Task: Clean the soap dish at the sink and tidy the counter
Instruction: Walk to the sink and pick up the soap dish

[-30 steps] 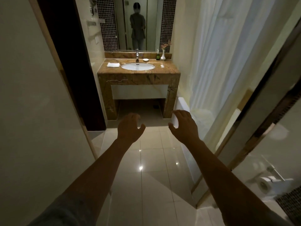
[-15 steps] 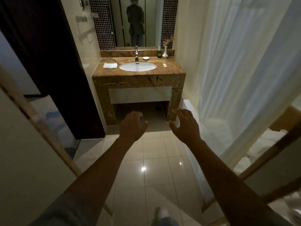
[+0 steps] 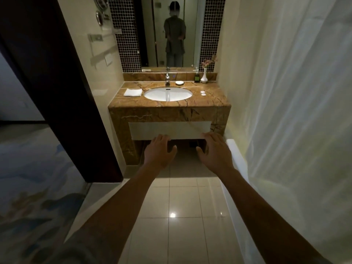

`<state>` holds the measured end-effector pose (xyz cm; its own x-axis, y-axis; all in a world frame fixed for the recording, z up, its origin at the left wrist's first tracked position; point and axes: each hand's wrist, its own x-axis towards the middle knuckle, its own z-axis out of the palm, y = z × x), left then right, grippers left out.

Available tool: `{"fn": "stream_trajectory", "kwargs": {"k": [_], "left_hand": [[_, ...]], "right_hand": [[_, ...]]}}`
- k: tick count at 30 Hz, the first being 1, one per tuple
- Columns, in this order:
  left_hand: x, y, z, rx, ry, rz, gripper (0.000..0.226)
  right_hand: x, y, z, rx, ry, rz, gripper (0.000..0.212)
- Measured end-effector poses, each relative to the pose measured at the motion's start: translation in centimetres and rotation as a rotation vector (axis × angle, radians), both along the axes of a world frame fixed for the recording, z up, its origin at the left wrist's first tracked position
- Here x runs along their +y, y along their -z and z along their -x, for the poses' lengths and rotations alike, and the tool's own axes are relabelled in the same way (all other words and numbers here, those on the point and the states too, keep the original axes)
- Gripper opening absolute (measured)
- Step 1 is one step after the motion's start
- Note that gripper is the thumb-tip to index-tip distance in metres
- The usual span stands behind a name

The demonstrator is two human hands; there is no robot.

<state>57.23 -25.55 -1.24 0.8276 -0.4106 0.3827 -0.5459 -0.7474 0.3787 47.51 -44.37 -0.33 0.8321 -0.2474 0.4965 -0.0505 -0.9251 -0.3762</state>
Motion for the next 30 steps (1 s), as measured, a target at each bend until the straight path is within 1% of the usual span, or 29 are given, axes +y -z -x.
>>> {"fn": "stream_trajectory", "kwargs": {"k": [7, 16, 21, 24, 30], "left_hand": [[-2.6, 0.4, -8.1, 0.025, -0.034, -0.032, 0.041], [-5.4, 0.6, -22.0, 0.046, -0.015, -0.014, 0.045], [-6.6, 0.6, -29.5, 0.027, 0.024, -0.01, 0.042], [-7.4, 0.7, -33.1, 0.048, 0.032, -0.004, 0.04], [-9.3, 1.1, -39.8, 0.015, 0.045, -0.019, 0.039]], "right_hand": [[-3.2, 0.8, -8.3, 0.021, -0.01, -0.013, 0.05], [-5.9, 1.1, -21.4, 0.028, 0.023, 0.011, 0.053], [-7.3, 0.8, -28.6, 0.06, 0.054, -0.018, 0.054], [-8.1, 1.1, -31.9, 0.046, 0.08, -0.048, 0.051], [-10.6, 2.4, -38.1, 0.1, 0.12, -0.103, 0.052]]}}
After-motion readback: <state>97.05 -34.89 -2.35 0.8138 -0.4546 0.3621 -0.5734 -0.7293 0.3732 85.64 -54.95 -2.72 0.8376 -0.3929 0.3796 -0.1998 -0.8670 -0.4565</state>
